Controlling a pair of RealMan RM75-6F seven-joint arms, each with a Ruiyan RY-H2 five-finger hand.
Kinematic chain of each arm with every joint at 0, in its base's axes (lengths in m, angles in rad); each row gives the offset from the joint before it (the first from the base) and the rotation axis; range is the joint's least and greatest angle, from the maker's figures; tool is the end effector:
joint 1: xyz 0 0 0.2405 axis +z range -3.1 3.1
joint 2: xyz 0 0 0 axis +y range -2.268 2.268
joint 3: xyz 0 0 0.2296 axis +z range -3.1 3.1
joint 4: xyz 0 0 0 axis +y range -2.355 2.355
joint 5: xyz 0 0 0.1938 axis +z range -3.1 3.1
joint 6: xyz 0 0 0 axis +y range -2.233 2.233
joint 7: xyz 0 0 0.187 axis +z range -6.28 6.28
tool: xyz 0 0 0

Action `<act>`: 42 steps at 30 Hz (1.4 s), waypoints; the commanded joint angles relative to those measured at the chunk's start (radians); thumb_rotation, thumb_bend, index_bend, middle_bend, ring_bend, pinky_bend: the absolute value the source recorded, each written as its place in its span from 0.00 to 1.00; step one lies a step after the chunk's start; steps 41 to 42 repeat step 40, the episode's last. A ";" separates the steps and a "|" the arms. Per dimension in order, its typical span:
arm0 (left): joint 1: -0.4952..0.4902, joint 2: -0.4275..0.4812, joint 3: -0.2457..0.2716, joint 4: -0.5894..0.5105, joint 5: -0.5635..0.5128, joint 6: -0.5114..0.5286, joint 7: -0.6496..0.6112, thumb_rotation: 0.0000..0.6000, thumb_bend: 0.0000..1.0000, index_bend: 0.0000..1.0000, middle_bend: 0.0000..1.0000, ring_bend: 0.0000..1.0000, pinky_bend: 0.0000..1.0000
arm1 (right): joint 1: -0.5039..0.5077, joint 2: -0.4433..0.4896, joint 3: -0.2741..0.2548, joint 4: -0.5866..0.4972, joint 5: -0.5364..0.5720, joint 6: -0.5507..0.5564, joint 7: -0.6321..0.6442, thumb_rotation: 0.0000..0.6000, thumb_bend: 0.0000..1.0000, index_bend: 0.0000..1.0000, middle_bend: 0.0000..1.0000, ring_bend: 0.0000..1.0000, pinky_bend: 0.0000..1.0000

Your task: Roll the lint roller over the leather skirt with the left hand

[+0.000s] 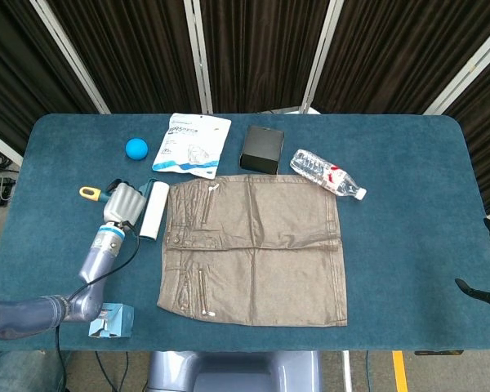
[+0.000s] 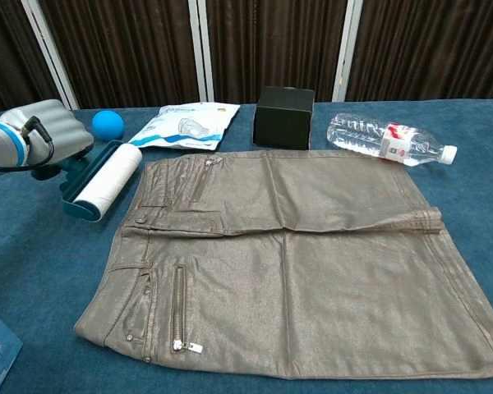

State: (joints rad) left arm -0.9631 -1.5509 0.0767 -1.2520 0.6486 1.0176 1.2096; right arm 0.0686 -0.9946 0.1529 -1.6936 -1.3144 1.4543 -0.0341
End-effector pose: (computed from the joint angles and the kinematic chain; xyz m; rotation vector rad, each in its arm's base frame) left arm -0.1911 0.4107 0.0051 -1.8795 -0.1401 -0.0117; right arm -0.2978 -0.2320 0.2176 1.2056 -0.8798 0.8144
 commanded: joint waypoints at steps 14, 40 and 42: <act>0.084 0.007 -0.034 0.030 0.038 -0.018 -0.159 1.00 0.00 0.17 0.12 0.12 0.22 | -0.009 0.001 -0.014 -0.022 -0.034 0.023 -0.010 1.00 0.00 0.00 0.00 0.00 0.00; 0.603 0.313 0.010 -0.369 0.717 0.579 -1.081 1.00 0.00 0.00 0.00 0.00 0.00 | -0.025 0.030 -0.041 -0.051 -0.129 0.059 0.045 1.00 0.00 0.00 0.00 0.00 0.00; 0.603 0.313 0.010 -0.369 0.717 0.579 -1.081 1.00 0.00 0.00 0.00 0.00 0.00 | -0.025 0.030 -0.041 -0.051 -0.129 0.059 0.045 1.00 0.00 0.00 0.00 0.00 0.00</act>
